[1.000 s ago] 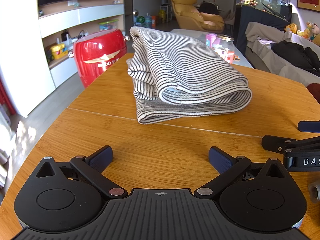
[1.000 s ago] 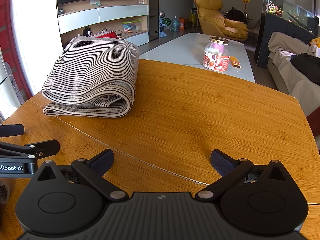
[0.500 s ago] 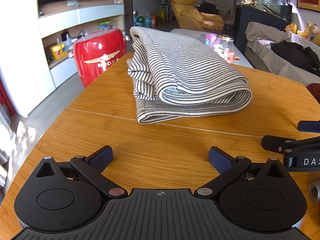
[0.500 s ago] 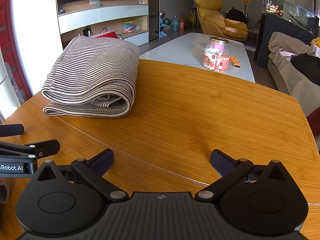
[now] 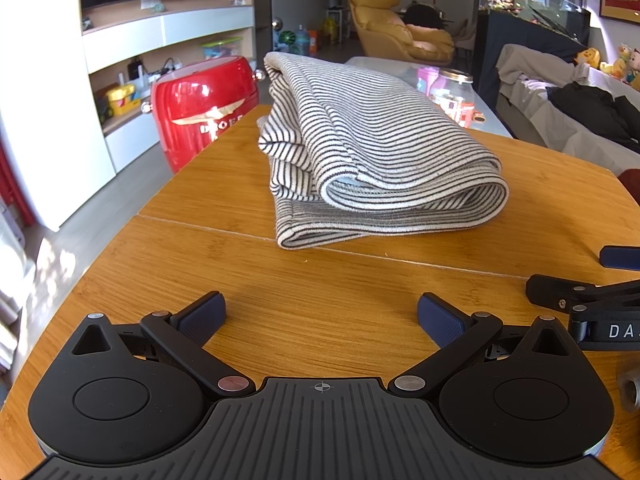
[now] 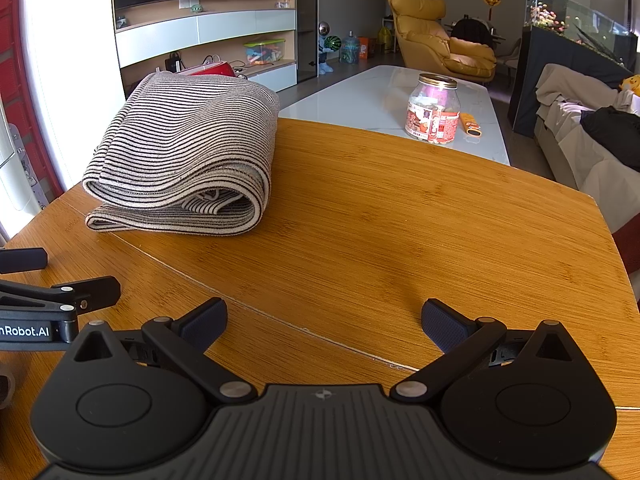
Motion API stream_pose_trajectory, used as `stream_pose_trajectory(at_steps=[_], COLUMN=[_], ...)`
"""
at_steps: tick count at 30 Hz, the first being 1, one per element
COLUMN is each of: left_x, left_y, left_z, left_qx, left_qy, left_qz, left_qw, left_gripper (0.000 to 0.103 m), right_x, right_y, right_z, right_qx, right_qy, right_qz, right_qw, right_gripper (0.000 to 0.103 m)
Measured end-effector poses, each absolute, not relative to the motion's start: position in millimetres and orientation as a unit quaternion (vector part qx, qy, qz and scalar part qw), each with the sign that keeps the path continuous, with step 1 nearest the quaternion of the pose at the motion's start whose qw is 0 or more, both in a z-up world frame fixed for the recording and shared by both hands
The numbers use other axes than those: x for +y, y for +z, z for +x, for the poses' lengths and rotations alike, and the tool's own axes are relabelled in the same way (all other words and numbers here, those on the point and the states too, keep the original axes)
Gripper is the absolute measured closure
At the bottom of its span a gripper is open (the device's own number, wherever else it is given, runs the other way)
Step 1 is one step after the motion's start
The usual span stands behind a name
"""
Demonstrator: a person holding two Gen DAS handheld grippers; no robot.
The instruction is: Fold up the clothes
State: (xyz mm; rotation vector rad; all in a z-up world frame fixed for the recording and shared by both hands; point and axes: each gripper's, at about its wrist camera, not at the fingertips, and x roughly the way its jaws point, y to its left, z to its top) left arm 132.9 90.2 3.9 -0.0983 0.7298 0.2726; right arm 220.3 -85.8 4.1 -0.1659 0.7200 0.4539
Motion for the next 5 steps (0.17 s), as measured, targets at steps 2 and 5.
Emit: stream_pose_trajectory(at_steps=[2,5], left_x=[90.7,91.6], left_y=[3.9,4.0], left_z=[132.8,133.0], left_qx=[0.356,0.357], left_qy=[0.131,0.13], left_qz=[-0.048,-0.047], left_qw=[0.924,0.924], left_gripper=[0.0,0.0], right_x=[-85.4,-85.1], right_y=[3.9,3.7], right_z=[220.1,220.1], right_qx=[0.349,0.349], right_qy=[0.219,0.218], right_qz=[-0.08,-0.08], right_qw=[0.908,0.908], right_gripper=[0.0,0.0])
